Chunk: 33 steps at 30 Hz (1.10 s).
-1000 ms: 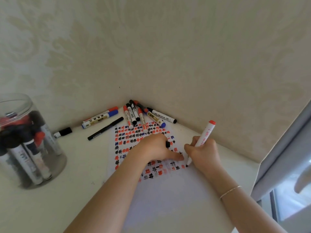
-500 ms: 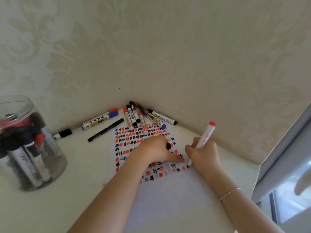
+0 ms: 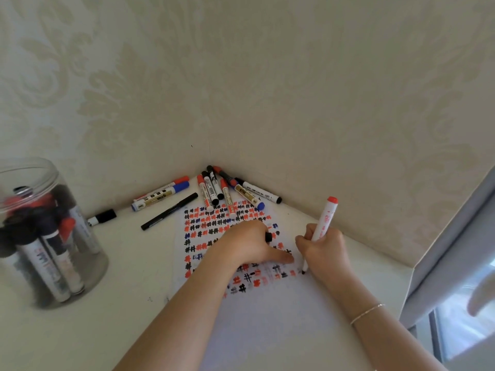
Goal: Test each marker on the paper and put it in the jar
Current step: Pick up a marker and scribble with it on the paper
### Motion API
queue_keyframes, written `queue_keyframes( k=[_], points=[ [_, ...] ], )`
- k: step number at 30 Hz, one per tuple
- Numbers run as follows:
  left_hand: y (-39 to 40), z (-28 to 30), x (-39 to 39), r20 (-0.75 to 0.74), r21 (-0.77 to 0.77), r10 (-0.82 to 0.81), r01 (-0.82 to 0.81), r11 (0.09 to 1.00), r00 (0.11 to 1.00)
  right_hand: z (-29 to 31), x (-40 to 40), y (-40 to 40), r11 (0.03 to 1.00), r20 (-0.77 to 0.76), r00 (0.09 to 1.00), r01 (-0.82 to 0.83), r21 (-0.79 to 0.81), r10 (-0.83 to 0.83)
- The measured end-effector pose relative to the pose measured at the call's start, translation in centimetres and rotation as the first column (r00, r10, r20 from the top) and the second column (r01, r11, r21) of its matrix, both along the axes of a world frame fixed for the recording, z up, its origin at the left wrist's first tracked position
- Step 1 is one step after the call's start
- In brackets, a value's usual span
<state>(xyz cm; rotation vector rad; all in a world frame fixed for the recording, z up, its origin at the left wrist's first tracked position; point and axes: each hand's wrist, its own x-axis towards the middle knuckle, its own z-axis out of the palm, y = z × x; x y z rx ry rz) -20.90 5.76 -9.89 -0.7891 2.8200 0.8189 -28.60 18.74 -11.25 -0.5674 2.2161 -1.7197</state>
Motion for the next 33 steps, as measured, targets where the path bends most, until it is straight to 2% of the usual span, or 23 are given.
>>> queue_keyframes(
  k=[2, 4, 8, 11, 15, 21, 25, 30, 32, 33],
  points=[
    [0.1, 0.1, 0.3, -0.016, -0.015, -0.035, 0.035, 0.999, 0.999, 0.4, -0.6, 0.3, 0.992, 0.111, 0.993, 0.059, -0.112, -0.047],
    [-0.1, 0.4, 0.8, -0.063, 0.039, -0.068, 0.071, 0.997, 0.996, 1.2, -1.0, 0.6, 0.961, 0.237, 0.971, 0.089, -0.261, -0.026],
    [-1.0, 1.3, 2.5, -0.262, 0.272, -0.009, 0.083, 0.959, 0.965, 4.9, -0.5, -0.4, 0.861, 0.305, 0.92, -0.062, -0.506, 0.245],
    [-1.3, 2.5, 4.0, -0.429, 0.296, -0.03, 0.173, 0.939, 0.903, 7.4, 0.4, -2.0, 0.785, 0.319, 0.867, -0.123, -0.607, 0.382],
    [-1.5, 4.4, 5.4, -0.605, 0.291, -0.009, 0.232, 0.928, 0.796, 9.0, 1.8, -3.7, 0.804, 0.265, 0.909, -0.116, -0.583, 0.323],
    [-2.0, 5.7, 6.7, -0.645, 0.306, 0.03, 0.222, 0.926, 0.764, 9.6, 3.5, -5.4, 0.851, 0.135, 0.938, -0.221, -0.476, 0.319],
    [-2.3, 6.3, 7.6, -0.635, 0.235, -0.012, 0.208, 0.949, 0.772, 9.8, 4.3, -6.5, 0.887, 0.127, 0.909, -0.344, -0.309, 0.397],
    [-2.5, 8.1, 9.4, -0.696, 0.334, 0.116, 0.177, 0.926, 0.709, 11.2, 5.6, -8.1, 0.82, 0.135, 0.826, -0.496, -0.284, 0.547],
    [-3.2, 9.1, 10.6, -0.69, 0.327, 0.136, 0.139, 0.935, 0.711, 12.6, 5.6, -8.6, 0.827, 0.212, 0.831, -0.417, -0.376, 0.515],
    [-3.8, 9.7, 11.3, -0.682, 0.321, 0.152, 0.107, 0.941, 0.715, 13.4, 5.3, -8.8, 0.843, 0.212, 0.87, -0.328, -0.426, 0.446]
  ],
)
